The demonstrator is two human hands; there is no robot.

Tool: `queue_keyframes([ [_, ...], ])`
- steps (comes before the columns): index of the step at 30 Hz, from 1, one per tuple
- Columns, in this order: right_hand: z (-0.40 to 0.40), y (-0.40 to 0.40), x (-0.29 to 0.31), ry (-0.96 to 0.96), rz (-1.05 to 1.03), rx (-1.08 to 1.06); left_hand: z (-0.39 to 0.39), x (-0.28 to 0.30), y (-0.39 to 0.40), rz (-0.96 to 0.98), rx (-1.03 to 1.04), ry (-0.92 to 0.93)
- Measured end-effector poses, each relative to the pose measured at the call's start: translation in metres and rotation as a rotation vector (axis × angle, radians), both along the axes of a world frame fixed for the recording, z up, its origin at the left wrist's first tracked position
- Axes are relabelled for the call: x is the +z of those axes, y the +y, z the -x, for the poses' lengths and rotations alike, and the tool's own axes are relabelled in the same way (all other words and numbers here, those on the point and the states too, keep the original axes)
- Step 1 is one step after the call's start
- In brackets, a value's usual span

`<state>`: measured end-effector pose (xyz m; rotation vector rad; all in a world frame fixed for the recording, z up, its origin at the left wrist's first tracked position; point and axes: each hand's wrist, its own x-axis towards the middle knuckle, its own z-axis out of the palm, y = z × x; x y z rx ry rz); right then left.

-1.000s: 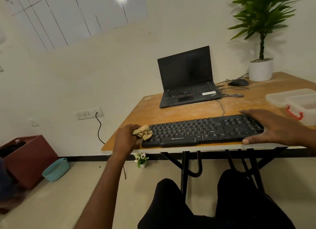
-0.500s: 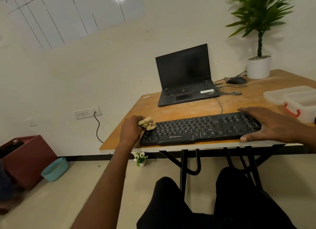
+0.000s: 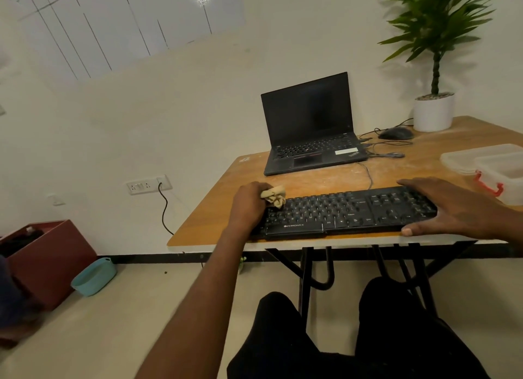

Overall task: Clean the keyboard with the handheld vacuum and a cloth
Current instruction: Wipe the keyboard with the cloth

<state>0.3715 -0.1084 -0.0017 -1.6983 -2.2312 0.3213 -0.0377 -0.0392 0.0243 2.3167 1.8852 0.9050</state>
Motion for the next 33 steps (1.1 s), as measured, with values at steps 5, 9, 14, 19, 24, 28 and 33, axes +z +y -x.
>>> queue_keyframes([
  [5, -0.001, -0.001, -0.003, -0.002, -0.008, 0.004, 0.033, -0.002, 0.004, -0.005, 0.084, 0.035],
  [9, -0.001, -0.003, -0.002, -0.007, -0.032, 0.017, 0.054, -0.002, 0.004, -0.002, 0.130, 0.042],
  [14, -0.002, -0.002, -0.001, -0.009, -0.034, 0.026, 0.027, 0.002, 0.007, -0.001, 0.068, 0.013],
  [19, -0.003, -0.002, 0.000, -0.006, -0.032, 0.032, -0.019, 0.000, 0.008, -0.008, -0.065, -0.006],
  [24, -0.004, 0.000, -0.003, -0.013, -0.024, 0.030, 0.006, 0.001, 0.012, -0.006, 0.030, 0.052],
  [28, -0.001, -0.001, -0.001, -0.018, -0.026, 0.030, 0.044, 0.001, 0.004, -0.001, 0.125, 0.016],
  [33, -0.002, -0.002, 0.001, -0.029, -0.037, 0.022, 0.035, -0.006, -0.001, -0.033, 0.128, -0.041],
])
